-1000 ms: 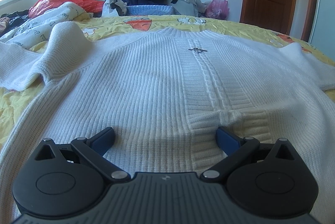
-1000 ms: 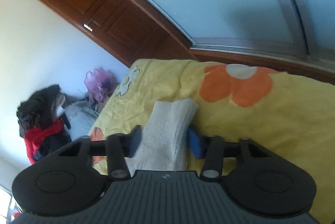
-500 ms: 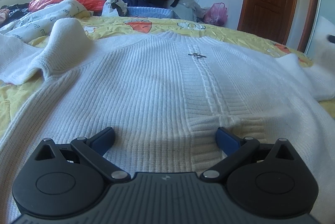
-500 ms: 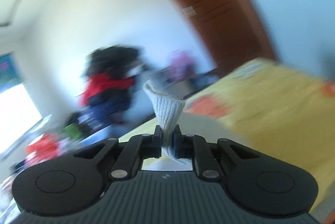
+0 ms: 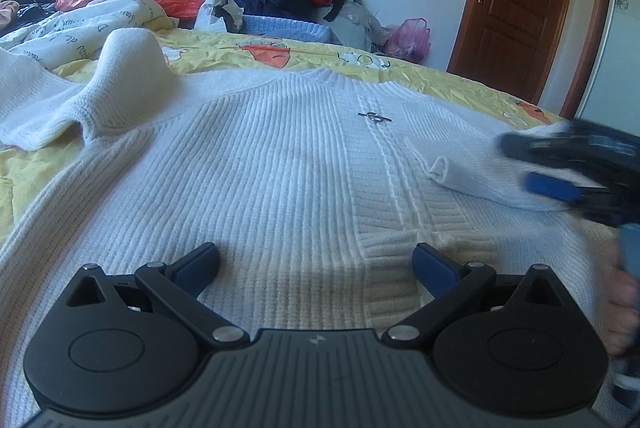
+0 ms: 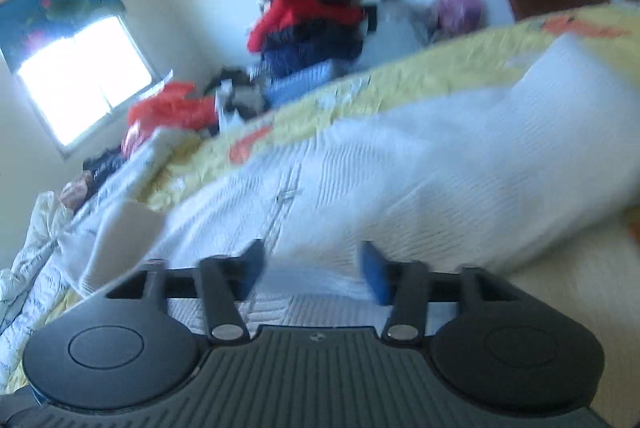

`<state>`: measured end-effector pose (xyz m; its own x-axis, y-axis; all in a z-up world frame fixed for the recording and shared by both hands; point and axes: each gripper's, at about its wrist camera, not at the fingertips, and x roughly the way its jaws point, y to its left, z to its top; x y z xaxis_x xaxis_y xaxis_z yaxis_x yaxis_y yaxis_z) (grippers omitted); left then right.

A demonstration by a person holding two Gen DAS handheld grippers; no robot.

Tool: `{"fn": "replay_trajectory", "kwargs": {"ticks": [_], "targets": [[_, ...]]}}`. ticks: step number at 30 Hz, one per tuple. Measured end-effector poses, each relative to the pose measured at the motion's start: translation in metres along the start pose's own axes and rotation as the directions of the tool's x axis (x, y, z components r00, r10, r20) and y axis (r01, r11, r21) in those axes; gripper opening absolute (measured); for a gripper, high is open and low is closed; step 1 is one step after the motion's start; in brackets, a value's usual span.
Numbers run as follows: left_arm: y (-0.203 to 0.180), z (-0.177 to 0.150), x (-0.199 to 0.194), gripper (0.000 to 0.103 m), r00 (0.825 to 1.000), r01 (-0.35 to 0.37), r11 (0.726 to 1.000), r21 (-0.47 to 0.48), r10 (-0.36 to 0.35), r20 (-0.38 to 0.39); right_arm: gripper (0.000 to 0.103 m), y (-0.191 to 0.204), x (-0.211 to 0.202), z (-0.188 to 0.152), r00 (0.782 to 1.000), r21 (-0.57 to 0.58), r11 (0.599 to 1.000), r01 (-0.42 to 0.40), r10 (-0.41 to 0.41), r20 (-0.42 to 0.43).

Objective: Fold small clothes

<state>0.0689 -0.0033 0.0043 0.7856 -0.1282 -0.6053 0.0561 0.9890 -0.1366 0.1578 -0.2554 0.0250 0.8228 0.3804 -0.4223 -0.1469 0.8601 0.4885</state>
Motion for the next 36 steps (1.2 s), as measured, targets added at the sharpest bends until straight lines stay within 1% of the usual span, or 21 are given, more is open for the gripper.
{"fn": "replay_trajectory", "kwargs": {"ticks": [2,4,5,6,7,9,10,12,13,16,17,19,20,21,22,24,26,28,29,33,36], "targets": [[-0.001,0.001,0.0,0.103,1.0,-0.004,1.0,0.005,0.004,-0.003,0.07,-0.01,-0.025,-0.008,0.998,-0.03,1.0,0.005,-0.003,0.069],[0.0,0.005,-0.002,0.103,1.0,0.007,1.0,-0.006,-0.007,-0.003,0.07,-0.019,-0.041,-0.018,0.997,-0.051,0.998,0.036,-0.033,0.066],[0.001,0.01,-0.004,0.103,0.999,0.032,0.999,-0.041,-0.032,0.002,0.071,-0.032,-0.044,-0.021,0.998,-0.037,0.998,0.051,-0.049,0.047],[0.003,0.016,-0.006,0.103,0.996,0.089,0.991,-0.102,-0.088,0.008,0.07,-0.044,-0.042,-0.027,0.998,0.012,0.998,0.054,-0.054,0.025],[0.005,0.024,-0.006,0.103,0.985,0.17,0.97,-0.176,-0.17,0.017,0.069,-0.058,-0.045,-0.028,0.999,0.118,0.992,0.033,-0.033,0.003],[0.002,0.043,0.003,0.103,0.951,0.302,0.908,-0.291,-0.309,0.023,0.069,-0.077,-0.049,-0.031,0.999,0.202,0.979,-0.017,0.009,0.039],[-0.002,0.052,0.011,0.103,0.944,0.315,0.896,-0.313,-0.329,0.01,0.07,-0.082,-0.049,-0.032,0.999,0.223,0.974,-0.027,0.018,0.043],[-0.011,0.064,0.033,0.103,0.949,0.28,0.892,-0.355,-0.312,-0.037,0.07,-0.086,-0.045,-0.032,0.999,0.232,0.972,-0.035,0.025,0.045],[-0.013,0.066,0.046,0.103,0.941,0.281,0.873,-0.399,-0.332,-0.064,0.073,-0.084,-0.044,-0.032,0.999,0.224,0.974,-0.036,0.027,0.045],[-0.017,0.062,0.08,0.103,0.879,0.317,0.766,-0.56,-0.459,-0.131,0.079,-0.082,-0.041,-0.034,0.998,0.203,0.977,-0.057,0.048,0.047],[-0.021,0.062,0.086,0.102,0.878,0.307,0.761,-0.571,-0.458,-0.137,0.079,-0.082,-0.043,-0.034,0.997,0.206,0.976,-0.065,0.056,0.05],[-0.031,0.064,0.092,0.099,0.89,0.3,0.772,-0.561,-0.437,-0.125,0.081,-0.082,-0.042,-0.034,0.996,0.214,0.974,-0.075,0.065,0.053],[-0.033,0.066,0.095,0.092,0.897,0.286,0.775,-0.563,-0.423,-0.127,0.081,-0.082,-0.043,-0.034,0.996,0.216,0.973,-0.08,0.07,0.055],[-0.036,0.068,0.099,0.069,0.906,0.26,0.785,-0.562,-0.399,-0.138,0.082,-0.082,-0.043,-0.034,0.996,0.216,0.973,-0.083,0.073,0.057],[-0.037,0.07,0.102,0.041,0.914,0.229,0.8,-0.555,-0.373,-0.16,0.082,-0.081,-0.043,-0.034,0.996,0.214,0.973,-0.084,0.073,0.057],[-0.04,0.072,0.107,0.02,0.921,0.179,0.829,-0.53,-0.33,-0.207,0.084,-0.081,-0.044,-0.034,0.995,0.211,0.973,-0.089,0.079,0.057],[-0.042,0.073,0.109,0.017,0.925,0.177,0.846,-0.503,-0.318,-0.21,0.085,-0.08,-0.045,-0.034,0.995,0.211,0.973,-0.092,0.081,0.059],[-0.05,0.077,0.106,0.01,0.935,0.172,0.885,-0.433,-0.286,-0.212,0.085,-0.08,-0.045,-0.035,0.995,0.211,0.973,-0.09,0.079,0.061],[-0.051,0.082,0.099,0.01,0.941,0.176,0.9,-0.399,-0.273,-0.199,0.085,-0.08,-0.046,-0.034,0.995,0.212,0.973,-0.089,0.078,0.061],[-0.05,0.109,0.057,0.009,0.966,0.238,0.934,-0.265,-0.255,-0.03,0.084,-0.079,-0.048,-0.035,0.995,0.211,0.974,-0.084,0.073,0.061],[-0.033,0.127,0.033,0.009,0.977,0.212,0.96,-0.184,-0.204,0.064,0.084,-0.078,-0.049,-0.035,0.996,0.208,0.975,-0.08,0.069,0.058]]}}
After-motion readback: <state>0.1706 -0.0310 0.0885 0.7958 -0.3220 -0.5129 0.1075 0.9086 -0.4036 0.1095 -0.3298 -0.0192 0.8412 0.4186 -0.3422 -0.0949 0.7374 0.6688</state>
